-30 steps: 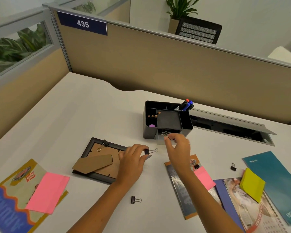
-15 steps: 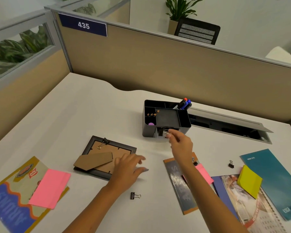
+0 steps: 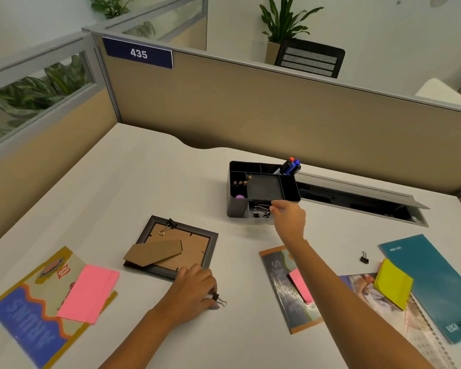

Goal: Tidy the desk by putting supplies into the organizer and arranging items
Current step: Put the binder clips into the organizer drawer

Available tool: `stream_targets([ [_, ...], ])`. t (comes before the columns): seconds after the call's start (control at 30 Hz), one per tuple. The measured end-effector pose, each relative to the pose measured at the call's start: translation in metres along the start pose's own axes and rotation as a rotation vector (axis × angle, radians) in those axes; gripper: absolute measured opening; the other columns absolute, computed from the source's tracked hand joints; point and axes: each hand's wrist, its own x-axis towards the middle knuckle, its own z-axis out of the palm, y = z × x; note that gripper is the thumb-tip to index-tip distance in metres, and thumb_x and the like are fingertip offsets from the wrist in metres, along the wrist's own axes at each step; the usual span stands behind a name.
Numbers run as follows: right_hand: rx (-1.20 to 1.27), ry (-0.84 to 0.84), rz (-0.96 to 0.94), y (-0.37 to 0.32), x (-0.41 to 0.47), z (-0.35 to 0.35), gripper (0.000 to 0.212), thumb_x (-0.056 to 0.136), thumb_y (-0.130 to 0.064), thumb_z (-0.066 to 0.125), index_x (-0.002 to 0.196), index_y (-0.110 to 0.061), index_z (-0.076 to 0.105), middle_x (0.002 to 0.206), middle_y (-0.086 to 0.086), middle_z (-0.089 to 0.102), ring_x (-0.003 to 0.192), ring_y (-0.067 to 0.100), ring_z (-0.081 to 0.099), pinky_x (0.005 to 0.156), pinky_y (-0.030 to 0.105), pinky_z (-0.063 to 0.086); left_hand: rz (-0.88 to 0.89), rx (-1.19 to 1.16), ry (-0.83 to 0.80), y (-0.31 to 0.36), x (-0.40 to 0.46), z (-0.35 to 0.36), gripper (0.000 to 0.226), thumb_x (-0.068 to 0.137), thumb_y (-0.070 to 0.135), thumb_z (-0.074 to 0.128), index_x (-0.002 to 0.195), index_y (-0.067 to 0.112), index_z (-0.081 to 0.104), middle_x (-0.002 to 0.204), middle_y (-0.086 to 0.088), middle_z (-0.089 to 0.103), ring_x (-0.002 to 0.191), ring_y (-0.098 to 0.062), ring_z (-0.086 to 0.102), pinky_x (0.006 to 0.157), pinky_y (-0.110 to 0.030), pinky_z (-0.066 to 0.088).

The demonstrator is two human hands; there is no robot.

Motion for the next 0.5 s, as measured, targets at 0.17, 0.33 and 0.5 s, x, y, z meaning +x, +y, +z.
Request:
stream_targets([
  [0.17, 0.101, 0.103, -0.091, -0.004, -0.033, -0.006, 0.020, 0.089, -0.010, 0.057, 0.104, -0.007, 0.068, 0.106, 0.010, 0.067, 0.099, 0.021, 0.061, 0.084, 0.020, 0.040, -0.022, -0.015, 0.104, 0.005, 0.002, 0.003, 0.032, 0.079, 0.066, 0.045, 0.078, 0.037, 0.058, 0.080, 0.023, 0.054, 0.078, -0.001, 0.048, 0.067, -0.023, 0.037],
  [0.33, 0.072, -0.191, -0.144, 0.006, -0.087, -0.003, 0.018, 0.088, -0.026, 0.060, 0.096, -0.015, 0.072, 0.092, -0.003, 0.070, 0.079, 0.007, 0.060, 0.069, 0.015, 0.044, -0.099, -0.132, 0.304, 0.024, 0.016, -0.005, 0.032, 0.084, 0.063, 0.045, 0.082, 0.033, 0.059, 0.082, 0.021, 0.056, 0.077, -0.001, 0.050, 0.068, -0.026, 0.040],
  [0.5, 0.198, -0.474, -0.074, 0.012, -0.123, 0.003, 0.017, 0.086, -0.023, 0.064, 0.097, -0.015, 0.074, 0.087, -0.003, 0.071, 0.073, 0.012, 0.066, 0.069, 0.026, 0.057, -0.119, -0.103, 0.446, 0.035, 0.027, -0.012, 0.031, 0.085, 0.058, 0.048, 0.085, 0.030, 0.061, 0.083, 0.018, 0.060, 0.078, -0.004, 0.056, 0.065, -0.025, 0.043],
])
